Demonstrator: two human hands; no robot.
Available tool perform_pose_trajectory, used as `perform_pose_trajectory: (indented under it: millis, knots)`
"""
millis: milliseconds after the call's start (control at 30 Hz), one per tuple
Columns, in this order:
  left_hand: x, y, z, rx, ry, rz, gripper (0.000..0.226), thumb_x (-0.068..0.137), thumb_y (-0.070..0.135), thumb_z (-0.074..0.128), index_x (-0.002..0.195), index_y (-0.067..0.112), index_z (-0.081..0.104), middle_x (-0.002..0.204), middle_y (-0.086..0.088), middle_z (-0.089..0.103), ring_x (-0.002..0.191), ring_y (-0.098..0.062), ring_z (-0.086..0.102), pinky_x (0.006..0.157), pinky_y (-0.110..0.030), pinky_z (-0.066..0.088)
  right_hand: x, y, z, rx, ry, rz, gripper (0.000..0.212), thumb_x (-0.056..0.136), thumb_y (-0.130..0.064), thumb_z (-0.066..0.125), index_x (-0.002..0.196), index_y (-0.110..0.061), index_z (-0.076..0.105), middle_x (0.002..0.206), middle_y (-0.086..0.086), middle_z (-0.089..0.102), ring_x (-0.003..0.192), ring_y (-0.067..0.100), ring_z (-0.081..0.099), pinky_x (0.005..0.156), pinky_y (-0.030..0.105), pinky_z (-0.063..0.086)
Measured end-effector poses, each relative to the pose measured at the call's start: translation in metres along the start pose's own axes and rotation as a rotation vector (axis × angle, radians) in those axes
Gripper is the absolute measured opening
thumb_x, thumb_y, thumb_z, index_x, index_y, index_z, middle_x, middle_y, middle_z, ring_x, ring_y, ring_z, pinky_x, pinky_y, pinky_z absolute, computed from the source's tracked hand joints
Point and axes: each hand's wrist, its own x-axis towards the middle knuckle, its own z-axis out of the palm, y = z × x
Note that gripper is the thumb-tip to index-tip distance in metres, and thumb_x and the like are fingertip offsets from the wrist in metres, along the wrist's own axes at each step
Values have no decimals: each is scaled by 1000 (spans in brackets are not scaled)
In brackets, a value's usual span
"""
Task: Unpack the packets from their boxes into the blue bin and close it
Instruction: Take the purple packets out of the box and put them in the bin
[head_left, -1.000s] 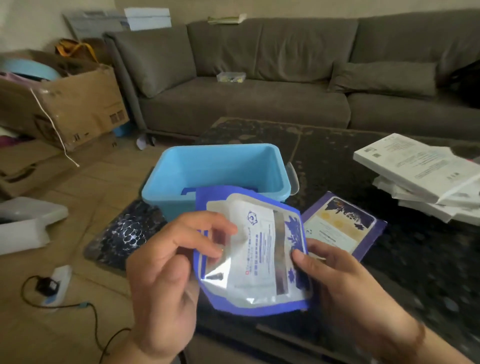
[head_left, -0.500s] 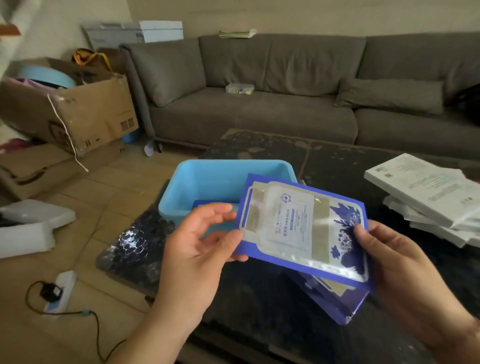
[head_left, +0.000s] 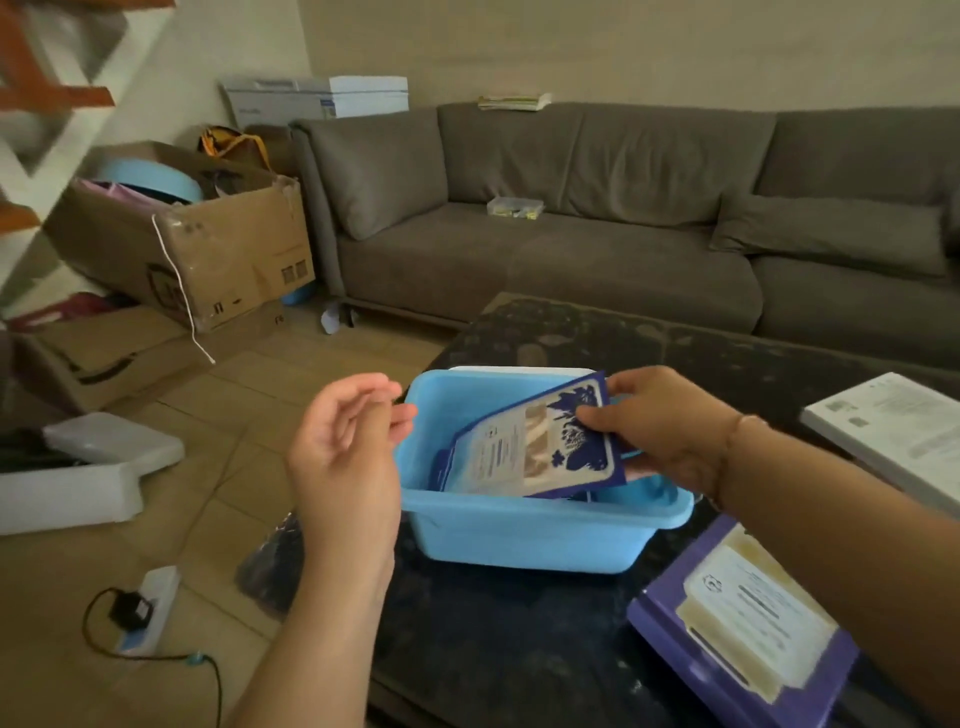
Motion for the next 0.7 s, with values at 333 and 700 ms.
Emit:
perform_pose_trajectory:
  millis: [333,700]
  knots:
    - [6,-5,3,-17,32,35,26,92,4,61,82,28,69,83,6,73,86,-13,71,76,-25,54,37,14,28,-205,-14,154,23,91,-2,63,114,1,60,96,18,69,71,25,67,51,34,55]
    - [3,-3,4,-37,33,47,26,93,4,59,84,26,68,81,8,73,82,-8,70,73,-21,53,31,14,36,-696,-161,236,20,95,-22,54,105,-9,65,113,11,66,104,26,63,93,35,52]
